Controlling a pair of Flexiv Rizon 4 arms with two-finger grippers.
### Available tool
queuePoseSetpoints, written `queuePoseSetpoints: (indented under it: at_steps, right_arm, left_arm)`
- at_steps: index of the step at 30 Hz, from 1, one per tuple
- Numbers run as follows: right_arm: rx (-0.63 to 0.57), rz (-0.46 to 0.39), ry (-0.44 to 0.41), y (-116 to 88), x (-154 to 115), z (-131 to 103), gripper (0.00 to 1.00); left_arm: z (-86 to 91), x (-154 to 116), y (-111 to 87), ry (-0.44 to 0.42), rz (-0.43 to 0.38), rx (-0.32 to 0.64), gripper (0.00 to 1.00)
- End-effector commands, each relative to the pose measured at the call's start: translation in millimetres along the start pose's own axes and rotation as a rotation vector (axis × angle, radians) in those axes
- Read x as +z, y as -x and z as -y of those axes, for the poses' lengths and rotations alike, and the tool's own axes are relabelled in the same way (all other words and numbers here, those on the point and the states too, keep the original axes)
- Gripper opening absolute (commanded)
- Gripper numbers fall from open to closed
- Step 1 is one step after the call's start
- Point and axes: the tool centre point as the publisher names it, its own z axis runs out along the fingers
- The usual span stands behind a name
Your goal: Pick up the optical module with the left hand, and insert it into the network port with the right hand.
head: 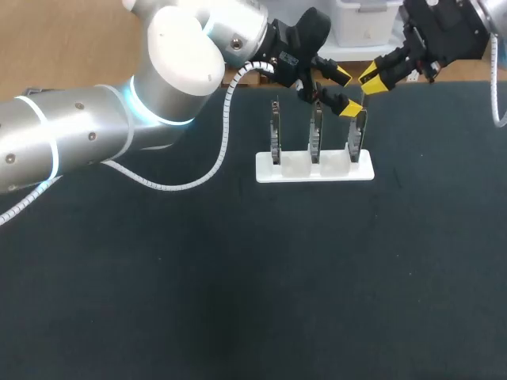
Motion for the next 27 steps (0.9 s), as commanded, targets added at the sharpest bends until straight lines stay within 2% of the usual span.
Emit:
queuePoseSetpoints:
  at_steps: [1,27]
  right_arm:
    - [0.000,0.000,-0.001,-1.3,2.1,1.0,0.00]
    - [0.004,0.007,-0.003,-3.7,4.3,6.1,0.00]
  left_arm:
    - [-0.7,0.2,-0.1,-0.001,0.000,0.002,1.00]
    - [-0.7,0.2,-0.1,-0.001,0.000,0.002,1.00]
